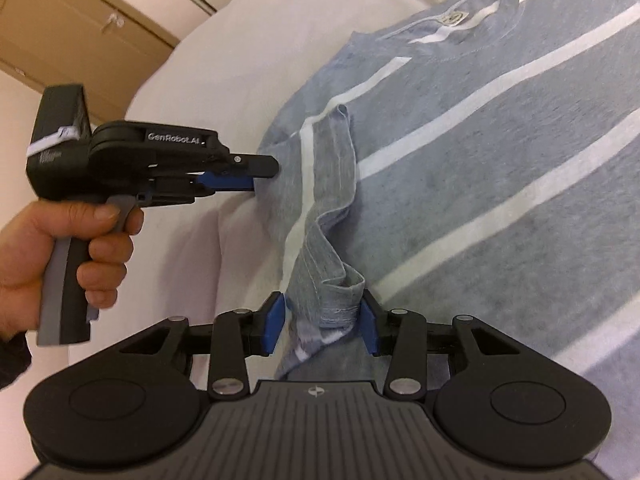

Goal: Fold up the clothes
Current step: 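Fold the sleeve inward with the right gripper toward the collar, then release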

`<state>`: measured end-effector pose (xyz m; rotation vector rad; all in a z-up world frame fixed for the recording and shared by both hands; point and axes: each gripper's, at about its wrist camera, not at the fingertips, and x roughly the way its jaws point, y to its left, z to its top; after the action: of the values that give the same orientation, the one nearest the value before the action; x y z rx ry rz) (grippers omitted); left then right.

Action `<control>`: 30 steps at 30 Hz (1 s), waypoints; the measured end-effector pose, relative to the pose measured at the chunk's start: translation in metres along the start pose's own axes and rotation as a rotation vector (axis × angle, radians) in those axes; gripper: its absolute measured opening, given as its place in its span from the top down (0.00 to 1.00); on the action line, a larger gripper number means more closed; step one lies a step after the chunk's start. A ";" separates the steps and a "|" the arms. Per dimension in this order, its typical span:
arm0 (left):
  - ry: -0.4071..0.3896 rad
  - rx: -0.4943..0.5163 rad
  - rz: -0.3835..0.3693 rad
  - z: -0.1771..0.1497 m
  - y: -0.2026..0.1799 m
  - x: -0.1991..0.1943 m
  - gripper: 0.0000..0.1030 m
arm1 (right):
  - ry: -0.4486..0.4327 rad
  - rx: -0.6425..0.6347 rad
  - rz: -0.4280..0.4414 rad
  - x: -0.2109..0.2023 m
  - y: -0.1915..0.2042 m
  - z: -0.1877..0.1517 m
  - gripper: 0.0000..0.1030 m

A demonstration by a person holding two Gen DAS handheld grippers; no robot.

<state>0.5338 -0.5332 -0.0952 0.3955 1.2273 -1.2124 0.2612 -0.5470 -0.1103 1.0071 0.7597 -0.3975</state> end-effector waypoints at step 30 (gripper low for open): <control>-0.051 0.017 -0.001 0.004 0.027 -0.011 0.95 | 0.012 -0.094 0.075 0.025 -0.008 0.074 0.51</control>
<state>0.5602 -0.5204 -0.0935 0.3747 1.1747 -1.2268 0.3016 -0.6140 -0.1100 0.9475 0.7424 -0.2887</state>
